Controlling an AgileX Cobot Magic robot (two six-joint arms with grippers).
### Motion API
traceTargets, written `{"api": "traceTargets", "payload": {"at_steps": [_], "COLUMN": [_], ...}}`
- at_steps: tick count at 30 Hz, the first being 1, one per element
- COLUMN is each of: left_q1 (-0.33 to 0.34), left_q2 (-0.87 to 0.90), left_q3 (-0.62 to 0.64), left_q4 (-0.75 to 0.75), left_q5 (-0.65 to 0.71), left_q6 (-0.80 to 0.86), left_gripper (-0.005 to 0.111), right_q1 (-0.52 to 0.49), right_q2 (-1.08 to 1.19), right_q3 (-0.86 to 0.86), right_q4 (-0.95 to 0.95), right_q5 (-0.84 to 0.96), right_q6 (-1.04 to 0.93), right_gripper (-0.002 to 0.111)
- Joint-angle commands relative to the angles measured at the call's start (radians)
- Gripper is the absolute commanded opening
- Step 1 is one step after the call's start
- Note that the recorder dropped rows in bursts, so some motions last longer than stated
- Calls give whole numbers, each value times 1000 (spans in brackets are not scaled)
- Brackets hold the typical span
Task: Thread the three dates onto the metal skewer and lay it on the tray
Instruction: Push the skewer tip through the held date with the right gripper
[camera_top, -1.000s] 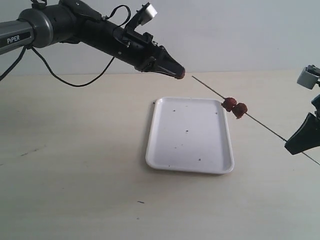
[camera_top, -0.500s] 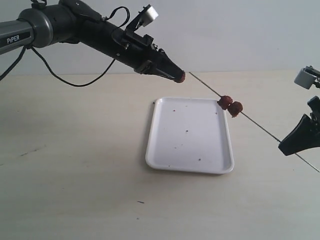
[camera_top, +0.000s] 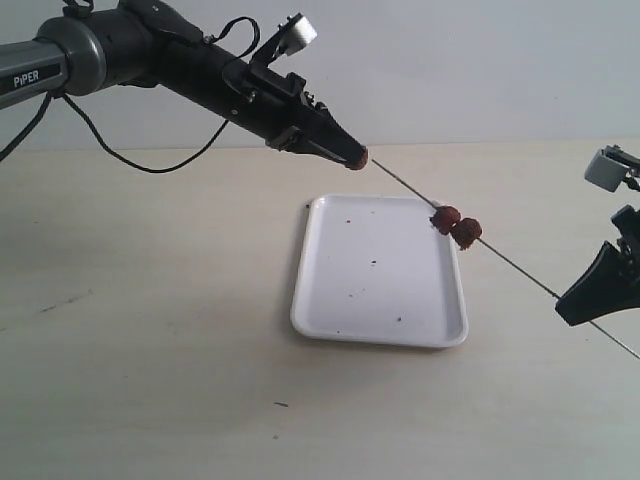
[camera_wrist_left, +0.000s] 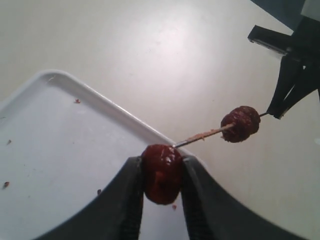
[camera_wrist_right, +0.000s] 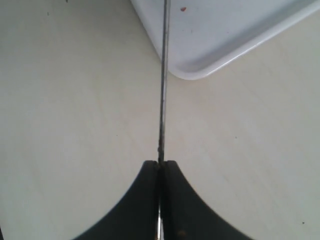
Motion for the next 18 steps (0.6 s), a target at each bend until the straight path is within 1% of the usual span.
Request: {"api": "traceTargets", "payload": {"at_steps": [1, 11, 18], "left_q1": [4, 0, -17], "left_q2": [-13, -13, -13], "left_q3": [0, 0, 0], "left_q4": [-17, -59, -37], "left_q5": [8, 8, 8], "left_q6": [7, 3, 1], "left_gripper": [27, 27, 27], "right_q1": [4, 17, 22], "right_q2": [-8, -8, -8], "right_q3": [7, 7, 7], "right_q4": [6, 22, 28], "right_q5": [4, 4, 4], "right_q6": [-8, -8, -8], "right_gripper": [0, 0, 0]}}
